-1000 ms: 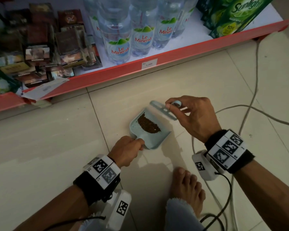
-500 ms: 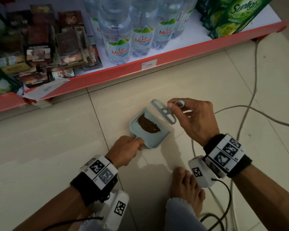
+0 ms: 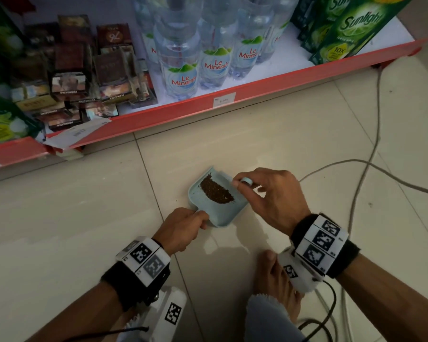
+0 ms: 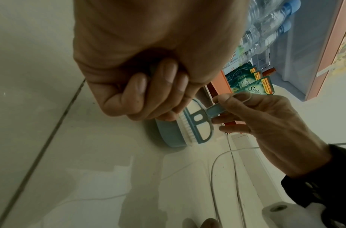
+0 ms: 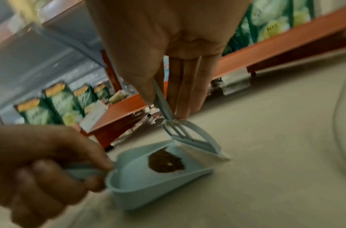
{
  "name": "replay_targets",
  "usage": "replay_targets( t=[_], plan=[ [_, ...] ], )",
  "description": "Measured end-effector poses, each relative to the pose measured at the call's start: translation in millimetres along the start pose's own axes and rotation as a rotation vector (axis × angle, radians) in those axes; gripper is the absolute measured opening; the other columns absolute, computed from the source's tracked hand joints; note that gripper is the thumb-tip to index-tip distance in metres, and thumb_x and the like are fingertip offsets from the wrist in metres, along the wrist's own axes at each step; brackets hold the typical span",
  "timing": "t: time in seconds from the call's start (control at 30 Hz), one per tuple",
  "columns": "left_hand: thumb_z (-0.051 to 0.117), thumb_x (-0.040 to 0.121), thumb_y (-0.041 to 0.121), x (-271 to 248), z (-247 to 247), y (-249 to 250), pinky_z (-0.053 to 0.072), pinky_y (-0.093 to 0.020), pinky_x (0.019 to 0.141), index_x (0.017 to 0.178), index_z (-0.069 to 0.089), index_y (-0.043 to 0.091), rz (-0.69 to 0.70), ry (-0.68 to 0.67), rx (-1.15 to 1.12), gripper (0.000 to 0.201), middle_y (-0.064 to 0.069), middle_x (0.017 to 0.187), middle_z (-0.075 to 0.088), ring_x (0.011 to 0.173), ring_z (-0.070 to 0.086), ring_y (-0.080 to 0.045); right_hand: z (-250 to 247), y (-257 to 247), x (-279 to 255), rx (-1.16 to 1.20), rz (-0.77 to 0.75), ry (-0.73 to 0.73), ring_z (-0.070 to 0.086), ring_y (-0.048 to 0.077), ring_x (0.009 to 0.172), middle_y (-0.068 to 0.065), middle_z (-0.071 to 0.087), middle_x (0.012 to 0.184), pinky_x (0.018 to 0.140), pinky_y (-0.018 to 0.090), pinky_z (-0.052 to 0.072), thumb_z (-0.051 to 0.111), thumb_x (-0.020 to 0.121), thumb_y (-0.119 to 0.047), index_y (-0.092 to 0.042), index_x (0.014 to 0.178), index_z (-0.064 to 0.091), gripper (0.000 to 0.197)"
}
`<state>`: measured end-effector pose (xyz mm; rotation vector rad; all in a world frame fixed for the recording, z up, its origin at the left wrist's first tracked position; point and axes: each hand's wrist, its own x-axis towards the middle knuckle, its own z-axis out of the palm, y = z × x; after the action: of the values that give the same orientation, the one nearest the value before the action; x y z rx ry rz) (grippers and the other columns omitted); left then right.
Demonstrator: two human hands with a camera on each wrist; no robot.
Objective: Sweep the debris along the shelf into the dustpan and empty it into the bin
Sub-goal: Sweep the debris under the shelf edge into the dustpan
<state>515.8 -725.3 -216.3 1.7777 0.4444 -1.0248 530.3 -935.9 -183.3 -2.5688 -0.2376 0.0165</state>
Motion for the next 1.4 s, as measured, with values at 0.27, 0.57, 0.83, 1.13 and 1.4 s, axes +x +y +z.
replay_targets(
  t=[0.27,0.57,0.83,1.13,1.4],
  plan=[
    [0.055,0.089,0.032,4,0,-3,0.026,-0.017,0.039,0.068,0.062,0.011,0.001,0.002,0.004,0.030,0.007,0.038,0.042,0.032,0.034,-0.010,-13,10,15,0.073,0.058,0.204,0.068,0.007,0.072,-0.011,0.074,0.089,0.062,0.034,0.059,0.059,0.096,-0.042,-0.029,0.097,0.074,0.019],
    [0.055,0.088,0.034,6,0,-6,0.027,-0.019,0.041,0.065,0.062,0.014,0.024,0.002,0.018,0.031,0.006,0.041,0.043,0.037,0.036,-0.012,0,0,2,0.075,0.048,0.014,0.067,0.014,0.073,-0.007,0.073,0.089,0.065,0.038,0.058,0.056,0.097,-0.042,-0.029,0.100,0.073,0.022],
    [0.052,0.090,0.032,1,-14,0,0.027,-0.021,0.042,0.061,0.058,0.014,0.093,0.040,-0.014,0.035,0.006,0.040,0.042,0.040,0.035,-0.013,-7,-29,16,0.161,-0.025,0.157,0.068,-0.002,0.078,-0.014,0.075,0.097,0.062,0.025,0.058,0.064,0.095,-0.035,-0.027,0.103,0.075,0.016],
    [0.053,0.089,0.031,-32,-62,-13,0.024,-0.018,0.039,0.060,0.054,0.013,0.059,0.213,-0.226,0.035,0.007,0.038,0.039,0.033,0.032,-0.008,-10,-78,68,0.264,-0.153,0.171,0.068,0.000,0.069,-0.019,0.074,0.082,0.051,0.028,0.052,0.064,0.093,-0.042,-0.033,0.091,0.075,0.014],
    [0.057,0.076,0.038,-95,-91,-59,0.023,-0.020,0.041,0.055,0.054,0.014,0.051,0.414,-0.461,0.033,0.006,0.040,0.036,0.038,0.031,-0.010,17,-151,83,0.444,-0.352,-0.022,0.069,-0.001,0.071,-0.021,0.074,0.083,0.052,0.033,0.056,0.062,0.093,-0.044,-0.035,0.095,0.076,0.017]
  ],
)
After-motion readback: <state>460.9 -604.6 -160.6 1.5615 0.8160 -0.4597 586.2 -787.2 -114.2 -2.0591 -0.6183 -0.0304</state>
